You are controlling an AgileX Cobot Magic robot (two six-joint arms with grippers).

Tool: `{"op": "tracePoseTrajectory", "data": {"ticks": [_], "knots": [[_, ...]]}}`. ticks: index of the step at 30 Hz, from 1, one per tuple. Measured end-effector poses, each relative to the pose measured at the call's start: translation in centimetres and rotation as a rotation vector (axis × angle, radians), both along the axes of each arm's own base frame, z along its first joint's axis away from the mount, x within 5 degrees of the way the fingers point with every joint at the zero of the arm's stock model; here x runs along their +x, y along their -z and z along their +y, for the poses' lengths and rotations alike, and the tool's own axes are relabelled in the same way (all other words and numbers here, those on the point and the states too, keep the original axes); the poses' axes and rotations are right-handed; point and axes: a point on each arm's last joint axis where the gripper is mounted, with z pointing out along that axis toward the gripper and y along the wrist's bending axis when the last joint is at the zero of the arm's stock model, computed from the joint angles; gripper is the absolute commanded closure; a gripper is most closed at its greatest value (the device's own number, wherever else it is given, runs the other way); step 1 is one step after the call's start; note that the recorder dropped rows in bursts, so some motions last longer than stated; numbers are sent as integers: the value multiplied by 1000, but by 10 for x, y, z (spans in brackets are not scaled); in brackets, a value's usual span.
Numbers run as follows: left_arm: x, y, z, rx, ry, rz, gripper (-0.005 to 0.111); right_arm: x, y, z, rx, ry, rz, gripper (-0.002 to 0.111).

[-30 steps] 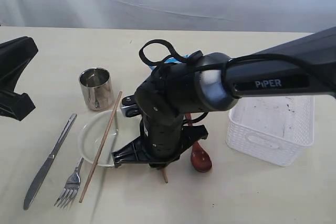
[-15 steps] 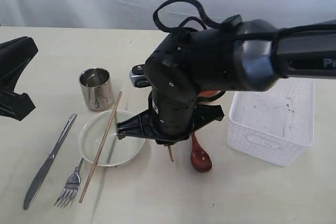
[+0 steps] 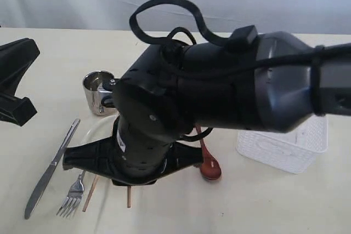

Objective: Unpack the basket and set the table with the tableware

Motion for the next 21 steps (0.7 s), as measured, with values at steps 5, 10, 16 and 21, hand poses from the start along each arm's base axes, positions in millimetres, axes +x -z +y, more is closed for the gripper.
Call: {"op": "tracePoseTrajectory", "data": {"ticks": [5,10,16,21], "knots": [[0,0,0,0,0,0,107,-2,4,6,44,106,25,109],[0,0,0,0,0,0,107,3,22,15,73,193,38,109],[0,0,0,0,0,0,107,7,32,23,119,216,31,109],[0,0,0,0,0,0,107,8,33,24,135,216,27,109]]}}
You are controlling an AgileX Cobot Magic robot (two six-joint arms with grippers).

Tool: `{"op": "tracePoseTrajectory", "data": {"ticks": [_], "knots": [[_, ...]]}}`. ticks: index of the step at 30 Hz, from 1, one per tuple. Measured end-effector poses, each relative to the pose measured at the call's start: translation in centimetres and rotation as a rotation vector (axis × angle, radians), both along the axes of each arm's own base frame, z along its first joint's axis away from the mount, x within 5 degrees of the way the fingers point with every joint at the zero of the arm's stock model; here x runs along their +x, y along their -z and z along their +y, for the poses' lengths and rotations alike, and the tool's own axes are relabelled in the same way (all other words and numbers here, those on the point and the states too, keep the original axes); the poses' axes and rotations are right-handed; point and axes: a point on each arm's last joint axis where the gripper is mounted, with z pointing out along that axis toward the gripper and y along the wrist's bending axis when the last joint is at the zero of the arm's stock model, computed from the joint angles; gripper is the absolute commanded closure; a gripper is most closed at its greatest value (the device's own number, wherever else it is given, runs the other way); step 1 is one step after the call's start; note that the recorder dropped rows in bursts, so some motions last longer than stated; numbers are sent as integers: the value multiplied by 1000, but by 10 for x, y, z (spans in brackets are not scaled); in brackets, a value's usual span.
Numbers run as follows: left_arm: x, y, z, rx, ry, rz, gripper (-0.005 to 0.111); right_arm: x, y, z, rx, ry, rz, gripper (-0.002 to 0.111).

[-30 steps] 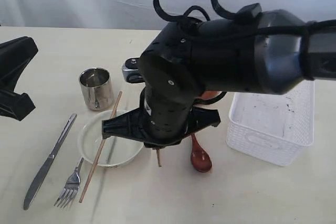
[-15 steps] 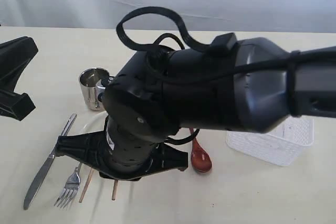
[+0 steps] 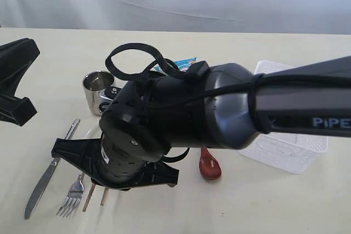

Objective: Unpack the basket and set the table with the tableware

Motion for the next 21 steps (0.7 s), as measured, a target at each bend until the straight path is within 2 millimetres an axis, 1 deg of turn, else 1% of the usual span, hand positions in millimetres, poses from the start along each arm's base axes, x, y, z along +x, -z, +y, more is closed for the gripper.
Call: {"op": "tracePoseTrajectory", "data": {"ticks": [21], "knots": [[0,0,0,0,0,0,107,1,0,0,-9,-11,-18,108]]}}
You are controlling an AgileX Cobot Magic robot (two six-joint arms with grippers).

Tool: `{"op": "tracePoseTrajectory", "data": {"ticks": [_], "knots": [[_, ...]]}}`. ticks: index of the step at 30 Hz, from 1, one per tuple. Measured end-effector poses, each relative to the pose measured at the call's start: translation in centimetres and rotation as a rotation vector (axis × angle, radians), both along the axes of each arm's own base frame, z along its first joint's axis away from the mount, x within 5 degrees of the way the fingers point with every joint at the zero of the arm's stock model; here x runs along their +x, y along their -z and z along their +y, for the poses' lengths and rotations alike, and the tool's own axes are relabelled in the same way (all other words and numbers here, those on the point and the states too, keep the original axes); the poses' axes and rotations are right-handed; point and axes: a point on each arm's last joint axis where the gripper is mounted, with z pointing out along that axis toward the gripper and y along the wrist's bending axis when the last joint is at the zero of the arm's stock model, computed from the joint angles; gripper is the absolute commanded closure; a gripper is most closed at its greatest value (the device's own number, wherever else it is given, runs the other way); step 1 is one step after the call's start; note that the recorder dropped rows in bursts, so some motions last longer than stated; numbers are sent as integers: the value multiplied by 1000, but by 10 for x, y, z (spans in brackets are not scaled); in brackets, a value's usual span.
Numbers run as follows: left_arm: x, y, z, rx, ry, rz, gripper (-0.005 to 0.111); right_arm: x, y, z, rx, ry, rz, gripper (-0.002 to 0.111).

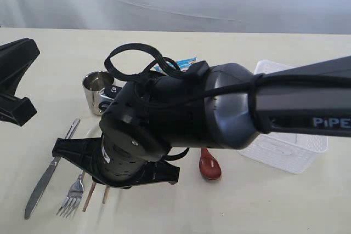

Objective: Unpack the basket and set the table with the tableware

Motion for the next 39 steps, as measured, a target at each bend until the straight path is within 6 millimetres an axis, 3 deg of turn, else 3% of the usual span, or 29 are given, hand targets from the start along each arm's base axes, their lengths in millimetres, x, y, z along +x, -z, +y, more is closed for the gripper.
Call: {"op": "tracePoseTrajectory", "data": {"ticks": [39], "knots": [[0,0,0,0,0,0,107,-1,0,1,25,72,36,108]]}}
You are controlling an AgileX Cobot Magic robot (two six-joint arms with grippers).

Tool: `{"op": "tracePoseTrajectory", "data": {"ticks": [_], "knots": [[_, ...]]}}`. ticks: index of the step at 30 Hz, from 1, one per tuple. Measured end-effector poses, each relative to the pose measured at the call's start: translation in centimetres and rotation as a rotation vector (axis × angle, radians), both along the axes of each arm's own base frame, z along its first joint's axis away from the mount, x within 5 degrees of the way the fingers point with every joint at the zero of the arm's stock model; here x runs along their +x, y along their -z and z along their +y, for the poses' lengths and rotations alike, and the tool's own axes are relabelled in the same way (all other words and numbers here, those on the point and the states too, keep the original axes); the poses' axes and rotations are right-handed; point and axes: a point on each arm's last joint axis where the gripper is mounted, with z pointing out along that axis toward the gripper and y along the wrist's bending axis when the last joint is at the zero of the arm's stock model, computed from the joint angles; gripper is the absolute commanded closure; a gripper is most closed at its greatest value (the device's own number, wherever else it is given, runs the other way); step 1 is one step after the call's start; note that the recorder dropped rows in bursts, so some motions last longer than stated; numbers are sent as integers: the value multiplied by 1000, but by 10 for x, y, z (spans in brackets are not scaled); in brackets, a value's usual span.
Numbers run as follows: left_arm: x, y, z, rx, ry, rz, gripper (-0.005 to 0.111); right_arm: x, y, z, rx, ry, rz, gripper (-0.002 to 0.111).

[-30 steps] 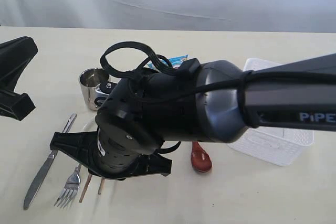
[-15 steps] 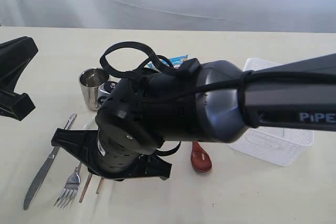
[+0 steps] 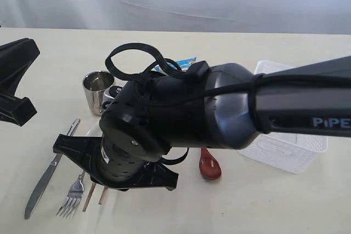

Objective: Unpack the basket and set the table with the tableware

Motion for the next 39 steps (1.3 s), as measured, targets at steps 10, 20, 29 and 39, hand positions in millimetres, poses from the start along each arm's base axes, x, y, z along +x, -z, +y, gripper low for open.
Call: {"op": "tracePoseTrajectory", "data": {"ticks": [10,20,29,39], "knots": [[0,0,0,0,0,0,107,-1,0,0,-6,-34,-6,108],[0,0,0,0,0,0,107,-1,0,0,-9,-52,-12,59],[0,0,0,0,0,0,107,-1,0,0,-7,-51,-11,63],[0,0,0,0,0,0,107,10,-47,17,107,-100,-129,61]]}}
